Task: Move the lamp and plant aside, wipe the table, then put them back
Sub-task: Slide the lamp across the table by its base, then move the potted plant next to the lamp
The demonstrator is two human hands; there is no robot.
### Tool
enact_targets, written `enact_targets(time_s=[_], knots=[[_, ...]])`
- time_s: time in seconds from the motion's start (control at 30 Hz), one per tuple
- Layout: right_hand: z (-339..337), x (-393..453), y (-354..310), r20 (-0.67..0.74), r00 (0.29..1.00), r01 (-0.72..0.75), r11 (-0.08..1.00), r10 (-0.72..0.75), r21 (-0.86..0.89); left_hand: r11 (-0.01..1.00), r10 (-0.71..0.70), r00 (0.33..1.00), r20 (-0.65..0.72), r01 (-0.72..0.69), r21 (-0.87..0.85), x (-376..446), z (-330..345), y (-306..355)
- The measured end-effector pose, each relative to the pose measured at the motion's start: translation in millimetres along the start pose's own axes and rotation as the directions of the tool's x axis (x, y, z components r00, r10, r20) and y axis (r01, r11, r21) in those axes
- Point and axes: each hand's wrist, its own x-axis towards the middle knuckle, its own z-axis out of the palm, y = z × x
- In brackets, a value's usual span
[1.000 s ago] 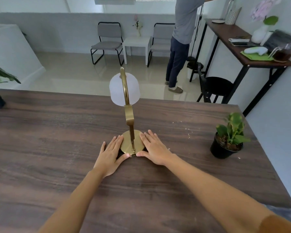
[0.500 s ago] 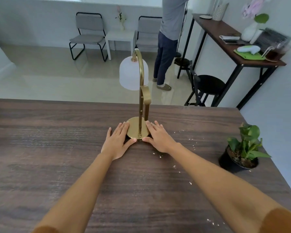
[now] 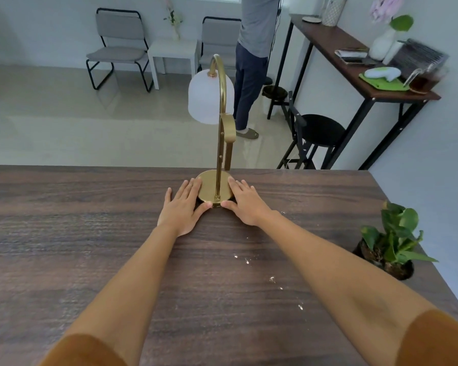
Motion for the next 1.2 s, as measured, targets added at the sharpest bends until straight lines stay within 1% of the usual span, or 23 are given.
enact_targets(time_s=[0.17,0.3,0.37,0.43,0.5,0.53,0.6,0.63,0.67,0.7,0.73,0.77,0.83,0.87,0.9,0.93,0.97,1.03,1.1,1.17,1.2], knots=[[-4,-5,-2,0.007,1.0,-0.031,1.0,0.031,-0.006,0.998,-0.06,0.998,0.021,0.06,0.005,-7,-2,11],[-5,-36,0,0.018,1.0,-0.019,1.0,0.019,-0.009,0.994,-0.104,0.992,0.065,0.103,0.019,-25,1,25],[-6,-65,3,-0.023,1.0,0.007,0.999,-0.006,0.033,0.99,-0.137,0.984,0.117,0.138,-0.004,-36,1,32],[-5,-100,8,-0.085,0.996,0.051,0.993,-0.042,0.108,0.981,-0.169,0.968,0.185,0.183,-0.064,-50,0,41],[-1,-140,16,-0.15,0.987,0.093,0.977,-0.064,0.191,0.968,-0.174,0.961,0.214,0.207,-0.143,-68,-2,57],[2,-161,20,-0.188,0.98,0.111,0.967,-0.069,0.229,0.961,-0.161,0.968,0.192,0.198,-0.193,-78,-3,70],[6,-207,34,-0.273,0.961,0.132,0.946,-0.049,0.296,0.954,-0.107,0.991,0.074,0.124,-0.273,-99,-2,102],[9,-230,44,-0.336,0.941,0.141,0.939,-0.028,0.314,0.951,-0.069,0.998,0.009,0.069,-0.301,-109,0,121],[13,-253,55,-0.426,0.905,0.146,0.937,0.003,0.317,0.944,-0.028,0.999,-0.04,0.013,-0.331,-118,3,142],[16,-274,68,-0.522,0.851,0.134,0.937,0.058,0.321,0.931,0.013,0.998,-0.063,-0.035,-0.364,-125,8,163],[18,-293,81,-0.596,0.79,0.086,0.935,0.146,0.343,0.913,0.057,0.996,-0.065,-0.078,-0.4,-132,15,184],[18,-309,92,-0.639,0.727,0.026,0.92,0.251,0.391,0.89,0.105,0.993,-0.058,-0.119,-0.441,-138,22,205],[14,-330,111,-0.646,0.6,-0.094,0.843,0.472,0.529,0.821,0.191,0.98,-0.06,-0.192,-0.537,-147,38,243],[11,-334,117,-0.625,0.553,-0.124,0.797,0.55,0.591,0.78,0.21,0.975,-0.076,-0.214,-0.588,-149,46,260],[7,-336,124,-0.613,0.524,-0.128,0.766,0.592,0.63,0.749,0.2,0.976,-0.082,-0.206,-0.63,-150,53,275],[4,-335,131,-0.597,0.52,-0.123,0.745,0.611,0.656,0.724,0.166,0.982,-0.085,-0.18,-0.666,-149,60,287],[2,-331,136,-0.567,0.542,-0.116,0.724,0.62,0.68,0.702,0.12,0.99,-0.077,-0.14,-0.698,-147,65,297],[-1,-321,144,-0.491,0.628,-0.074,0.674,0.604,0.735,0.627,0.034,0.997,-0.069,-0.076,-0.776,-142,71,313],[-3,-311,150,-0.432,0.699,-0.042,0.636,0.57,0.77,0.545,-0.015,0.997,-0.07,-0.051,-0.837,-136,72,322],[-4,-305,153,-0.418,0.727,-0.022,0.627,0.545,0.779,0.493,-0.024,0.997,-0.076,-0.055,-0.868,-131,70,328],[-6,-303,152,-0.425,0.727,-0.01,0.627,0.54,0.779,0.475,-0.032,0.996,-0.078,-0.053,-0.878,-129,70,330]])
